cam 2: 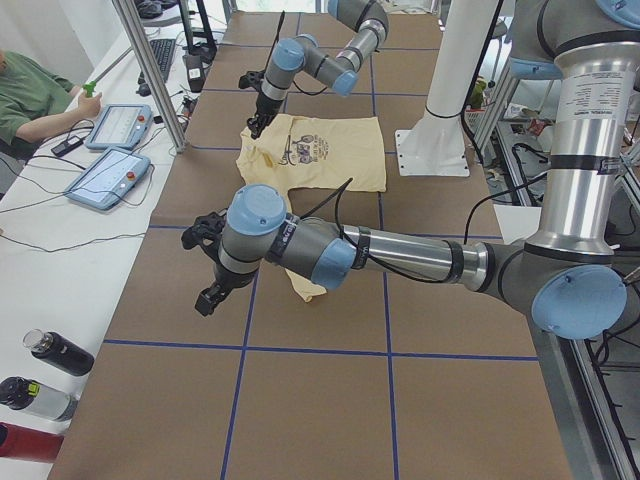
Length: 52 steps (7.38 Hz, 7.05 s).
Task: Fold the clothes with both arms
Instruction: 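Carry the sleeve across the shirt body with the right gripper, then release the sleeve and withdraw the right gripper away from the shirt, then grasp the other sleeve cuff with the left gripper, then carry the sleeve across the shirt body with the left gripper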
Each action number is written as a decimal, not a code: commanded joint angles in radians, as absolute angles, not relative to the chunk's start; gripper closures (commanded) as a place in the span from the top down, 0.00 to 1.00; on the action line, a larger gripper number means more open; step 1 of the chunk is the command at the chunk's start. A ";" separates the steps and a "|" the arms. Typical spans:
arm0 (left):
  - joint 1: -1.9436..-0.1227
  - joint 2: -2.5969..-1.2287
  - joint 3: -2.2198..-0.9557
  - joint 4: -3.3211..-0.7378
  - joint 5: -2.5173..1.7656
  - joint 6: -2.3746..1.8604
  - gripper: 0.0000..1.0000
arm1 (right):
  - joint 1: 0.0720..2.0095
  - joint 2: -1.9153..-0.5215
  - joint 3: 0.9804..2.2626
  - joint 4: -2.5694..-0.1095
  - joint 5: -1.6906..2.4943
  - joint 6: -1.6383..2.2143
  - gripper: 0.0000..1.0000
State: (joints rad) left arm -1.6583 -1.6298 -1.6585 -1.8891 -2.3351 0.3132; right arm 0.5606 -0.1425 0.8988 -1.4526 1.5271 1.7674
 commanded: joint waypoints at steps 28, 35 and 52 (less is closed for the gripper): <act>-0.916 -1.421 -1.517 -2.572 -2.077 -0.778 0.14 | 1.313 -1.381 1.663 -1.405 2.310 0.451 1.00; -0.916 -1.741 -1.850 -1.857 -2.089 -0.775 0.00 | 1.313 -1.381 1.660 -1.405 2.309 0.453 1.00; -0.635 -2.922 -0.891 -1.861 -2.077 -1.430 1.00 | 1.310 -1.376 1.684 -1.404 2.309 0.553 1.00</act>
State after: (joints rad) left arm -0.6365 -2.9318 -0.8742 -1.8414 -2.0730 -1.4623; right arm 1.3115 -1.3808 1.6685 -1.4048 2.3086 0.5029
